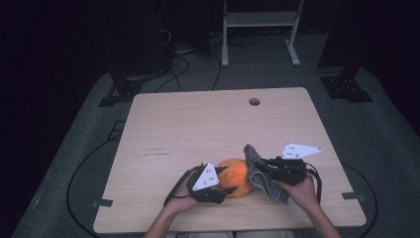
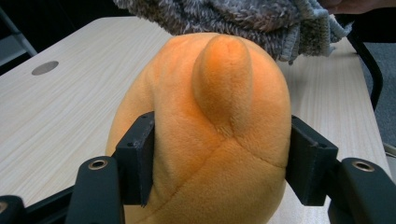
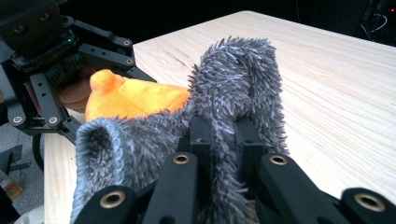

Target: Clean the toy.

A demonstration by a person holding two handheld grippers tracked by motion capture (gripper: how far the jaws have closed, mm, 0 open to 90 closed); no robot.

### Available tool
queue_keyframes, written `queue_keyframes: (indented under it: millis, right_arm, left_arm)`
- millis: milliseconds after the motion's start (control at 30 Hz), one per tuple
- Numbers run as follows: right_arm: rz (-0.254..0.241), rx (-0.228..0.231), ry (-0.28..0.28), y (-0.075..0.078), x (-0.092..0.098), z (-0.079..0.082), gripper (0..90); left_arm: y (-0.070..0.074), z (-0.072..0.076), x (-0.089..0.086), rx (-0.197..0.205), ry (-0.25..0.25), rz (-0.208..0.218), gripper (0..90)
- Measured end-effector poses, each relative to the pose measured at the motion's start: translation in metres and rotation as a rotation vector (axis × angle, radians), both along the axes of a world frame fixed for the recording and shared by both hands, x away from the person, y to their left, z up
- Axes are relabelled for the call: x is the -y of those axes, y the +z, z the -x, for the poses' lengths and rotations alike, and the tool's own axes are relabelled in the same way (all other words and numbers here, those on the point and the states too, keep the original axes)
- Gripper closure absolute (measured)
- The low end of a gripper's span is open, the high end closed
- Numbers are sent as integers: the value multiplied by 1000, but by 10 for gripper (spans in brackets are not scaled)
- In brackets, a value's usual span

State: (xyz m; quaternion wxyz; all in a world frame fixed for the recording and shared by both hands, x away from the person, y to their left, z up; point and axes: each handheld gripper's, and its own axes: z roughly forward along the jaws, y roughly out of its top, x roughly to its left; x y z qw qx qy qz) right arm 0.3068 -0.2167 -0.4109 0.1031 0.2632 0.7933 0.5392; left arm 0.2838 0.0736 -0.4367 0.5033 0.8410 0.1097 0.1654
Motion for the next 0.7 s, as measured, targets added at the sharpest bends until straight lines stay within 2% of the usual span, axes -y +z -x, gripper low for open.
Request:
queue_keyframes:
  millis: [100, 133, 167, 233, 267, 300, 367, 400, 433, 467, 567, 600, 633, 667, 700]
  right_arm:
    - [12, 22, 25, 3, -5, 3, 808]
    - [8, 13, 34, 1, -5, 2, 807]
    - [11, 4, 27, -1, -3, -1, 807]
    - [14, -10, 11, -3, 0, -3, 807]
    - [3, -34, -6, -5, 5, -4, 808]
    - [3, -34, -6, -5, 5, -4, 808]
    - [5, -17, 10, -1, 2, 0, 808]
    - [-26, 1, 62, 6, -3, 5, 808]
    - [-26, 1, 62, 6, -3, 5, 808]
    - [-20, 15, 88, 9, -8, 8, 807]
    - [-4, 10, 75, 5, -7, 5, 807]
    - [-1, -13, 45, -2, -1, -1, 807]
    - [-1, -13, 45, -2, -1, -1, 807]
    - [-15, -40, 22, -6, 6, -3, 807]
    - [-8, -33, 17, -5, 6, -3, 807]
  left_arm:
    - [0, -1, -2, -16, -11, 1, 304]
    - [0, -3, -4, -27, -2, 8, 239]
    - [-1, -5, -5, -47, 21, 27, 237]
    - [-1, -4, -3, -42, 21, 28, 260]
    - [-2, -3, -2, -32, 18, 21, 276]
    - [-2, -2, 0, -21, 12, 14, 276]
    - [-1, 0, 1, -11, 5, 4, 287]
    - [-1, 0, 0, -14, 6, 7, 288]
    - [-2, -1, -1, -15, 6, 11, 288]
    - [-2, -2, -3, -19, 7, 12, 288]
    - [-1, -3, -7, -32, 11, 16, 288]
    - [-1, -5, -8, -42, 14, 21, 288]
    - [-1, -5, -8, -42, 14, 21, 288]
    - [-2, -6, -8, -47, 14, 27, 287]
    - [-2, -7, -9, -51, 17, 28, 287]
